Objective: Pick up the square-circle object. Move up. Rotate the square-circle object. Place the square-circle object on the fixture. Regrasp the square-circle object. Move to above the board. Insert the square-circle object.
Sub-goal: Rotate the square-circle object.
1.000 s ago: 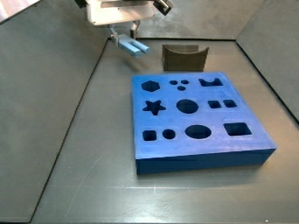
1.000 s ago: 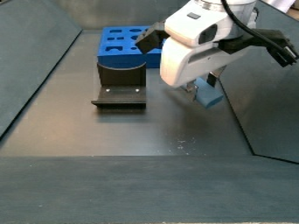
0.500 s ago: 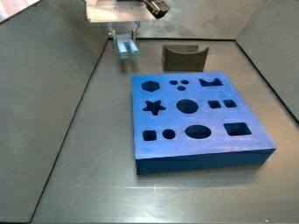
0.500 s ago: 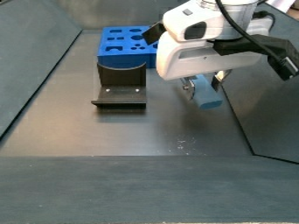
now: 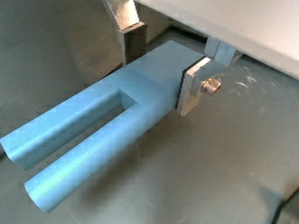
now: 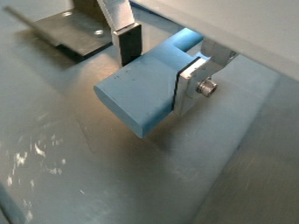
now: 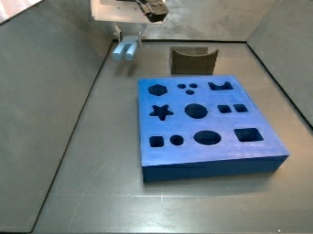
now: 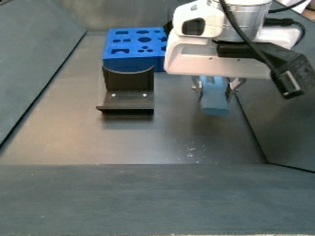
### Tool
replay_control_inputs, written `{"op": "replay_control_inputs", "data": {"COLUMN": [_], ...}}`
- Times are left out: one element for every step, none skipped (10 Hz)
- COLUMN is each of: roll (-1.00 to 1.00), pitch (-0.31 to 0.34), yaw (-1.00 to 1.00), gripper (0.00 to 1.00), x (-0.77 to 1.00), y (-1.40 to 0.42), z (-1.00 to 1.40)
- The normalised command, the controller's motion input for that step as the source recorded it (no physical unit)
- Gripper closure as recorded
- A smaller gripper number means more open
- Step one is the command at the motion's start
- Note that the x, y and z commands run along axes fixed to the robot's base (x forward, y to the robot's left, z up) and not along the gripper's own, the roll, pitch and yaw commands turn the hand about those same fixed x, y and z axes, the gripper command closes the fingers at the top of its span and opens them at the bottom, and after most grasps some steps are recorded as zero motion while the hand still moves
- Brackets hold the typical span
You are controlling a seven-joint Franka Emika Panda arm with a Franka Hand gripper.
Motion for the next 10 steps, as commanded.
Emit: {"op": "replay_control_inputs", "data": {"roll": [0.0,0.0,0.0,0.0,0.0,0.0,0.0,0.0,0.0,0.0], "pitch": [0.001,0.001,0.001,0.002,0.002,0.002,0.002,0.002,0.002,0.002], "yaw": [-1.0,-1.0,-1.0,-1.0,-1.0,-1.0,-1.0,-1.0,-1.0,-1.0], "gripper": [1.0,1.0,1.0,1.0,1.0,1.0,1.0,1.0,1.0,1.0], "x": [0.02,0.02,0.02,0.02,0.02,0.02,0.02,0.02,0.02,0.02], "y": [0.03,0.03,0.03,0.03,0.03,0.03,0.03,0.03,0.03,0.03], "z": [0.0,0.0,0.0,0.0,0.0,0.0,0.0,0.0,0.0,0.0]}}
